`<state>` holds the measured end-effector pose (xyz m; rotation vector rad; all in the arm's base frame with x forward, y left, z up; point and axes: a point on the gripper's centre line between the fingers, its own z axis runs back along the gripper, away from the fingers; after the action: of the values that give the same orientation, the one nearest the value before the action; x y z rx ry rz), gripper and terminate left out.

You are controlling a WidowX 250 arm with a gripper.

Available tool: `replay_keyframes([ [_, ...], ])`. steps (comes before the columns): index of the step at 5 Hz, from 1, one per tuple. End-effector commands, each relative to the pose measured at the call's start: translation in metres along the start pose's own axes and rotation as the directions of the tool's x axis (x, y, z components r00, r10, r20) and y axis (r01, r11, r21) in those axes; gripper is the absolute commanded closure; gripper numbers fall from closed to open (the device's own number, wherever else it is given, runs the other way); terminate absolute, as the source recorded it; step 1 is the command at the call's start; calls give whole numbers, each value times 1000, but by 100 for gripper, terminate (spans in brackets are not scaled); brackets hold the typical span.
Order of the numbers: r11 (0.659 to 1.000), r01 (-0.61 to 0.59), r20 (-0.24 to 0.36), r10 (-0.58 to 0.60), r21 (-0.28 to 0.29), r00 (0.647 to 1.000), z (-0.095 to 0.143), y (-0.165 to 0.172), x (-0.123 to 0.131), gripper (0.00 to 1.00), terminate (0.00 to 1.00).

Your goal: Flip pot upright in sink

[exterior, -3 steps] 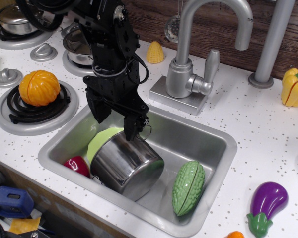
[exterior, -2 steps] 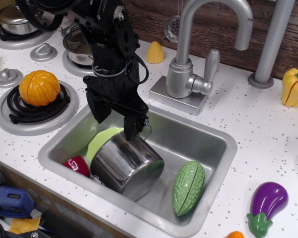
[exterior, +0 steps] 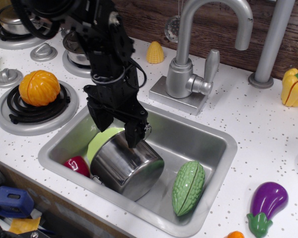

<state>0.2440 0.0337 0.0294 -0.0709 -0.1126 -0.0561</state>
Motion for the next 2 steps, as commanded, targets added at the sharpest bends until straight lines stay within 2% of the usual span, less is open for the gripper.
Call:
replay_keyframes([
  [1,994,-24,12,26,-103,1000,0,-1,3,0,0],
  [2,989,-34,1,34,-147,999,-2,-1,2,0,0],
])
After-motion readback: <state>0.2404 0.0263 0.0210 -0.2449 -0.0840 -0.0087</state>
